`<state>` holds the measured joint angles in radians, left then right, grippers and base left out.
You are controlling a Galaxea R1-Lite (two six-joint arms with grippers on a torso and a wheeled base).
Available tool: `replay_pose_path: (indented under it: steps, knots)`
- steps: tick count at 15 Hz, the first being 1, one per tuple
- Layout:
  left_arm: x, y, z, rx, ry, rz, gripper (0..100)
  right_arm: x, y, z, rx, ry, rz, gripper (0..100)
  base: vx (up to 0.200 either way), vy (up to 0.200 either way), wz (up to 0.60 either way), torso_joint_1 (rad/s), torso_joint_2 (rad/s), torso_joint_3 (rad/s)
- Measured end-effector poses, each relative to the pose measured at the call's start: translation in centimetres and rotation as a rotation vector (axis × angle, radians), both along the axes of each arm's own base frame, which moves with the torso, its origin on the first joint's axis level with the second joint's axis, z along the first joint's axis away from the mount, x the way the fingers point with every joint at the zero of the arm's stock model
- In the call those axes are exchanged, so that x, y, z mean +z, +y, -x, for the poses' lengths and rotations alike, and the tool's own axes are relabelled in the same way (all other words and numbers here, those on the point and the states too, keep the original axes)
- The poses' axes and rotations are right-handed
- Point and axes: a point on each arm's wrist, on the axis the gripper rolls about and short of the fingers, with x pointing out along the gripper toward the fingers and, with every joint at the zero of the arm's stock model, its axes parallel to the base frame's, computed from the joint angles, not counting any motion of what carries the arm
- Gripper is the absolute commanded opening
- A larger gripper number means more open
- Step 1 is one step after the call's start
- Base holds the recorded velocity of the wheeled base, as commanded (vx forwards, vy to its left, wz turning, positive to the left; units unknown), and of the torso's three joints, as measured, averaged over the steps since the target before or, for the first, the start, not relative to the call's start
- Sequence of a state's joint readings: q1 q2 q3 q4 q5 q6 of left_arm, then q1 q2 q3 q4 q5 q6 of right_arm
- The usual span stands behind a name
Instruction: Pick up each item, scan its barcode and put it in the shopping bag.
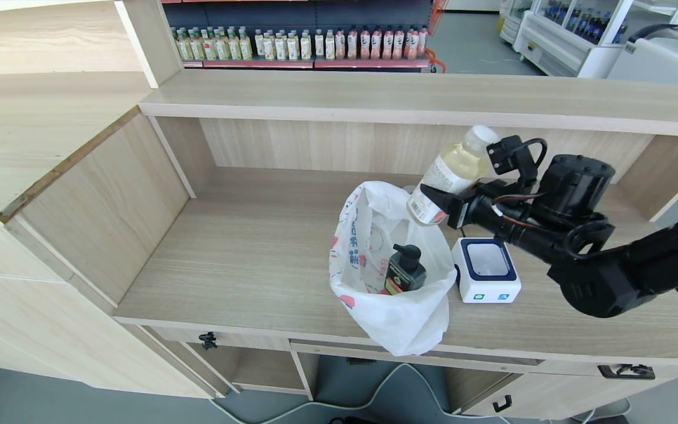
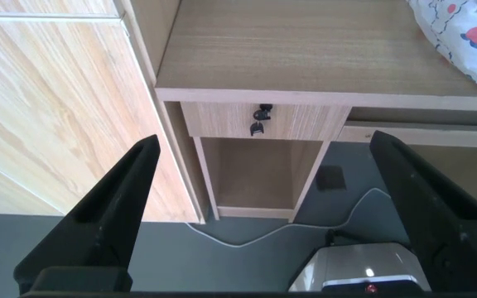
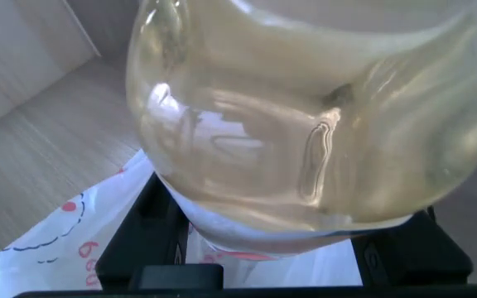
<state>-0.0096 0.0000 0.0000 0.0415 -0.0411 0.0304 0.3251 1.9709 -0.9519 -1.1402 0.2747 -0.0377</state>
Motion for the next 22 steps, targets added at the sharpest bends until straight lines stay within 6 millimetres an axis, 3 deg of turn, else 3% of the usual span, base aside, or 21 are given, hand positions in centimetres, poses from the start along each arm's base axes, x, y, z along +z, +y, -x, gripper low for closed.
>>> replay_pose_path:
  steps: [4, 7, 15, 22]
  knots:
    - [0.0, 0.0, 0.0, 0.0, 0.0, 0.0, 100, -3.8, 1.1, -1.9, 0.052, 0.034, 0.031, 0, 0.0, 0.0, 0.0, 0.0, 0.0, 0.0]
    - [0.0, 0.0, 0.0, 0.001, 0.0, 0.0, 100, -5.5, 1.5, -3.3, 0.051, 0.049, 0.043, 0, 0.0, 0.0, 0.0, 0.0, 0.0, 0.0]
    - [0.0, 0.0, 0.0, 0.0, 0.0, 0.0, 100, -9.0, 2.5, -6.0, 0.092, 0.036, 0.082, 0, 0.0, 0.0, 0.0, 0.0, 0.0, 0.0]
    - [0.0, 0.0, 0.0, 0.0, 0.0, 0.0, 100, -10.6, 2.7, -7.0, 0.129, 0.027, 0.113, 0, 0.0, 0.0, 0.0, 0.0, 0.0, 0.0]
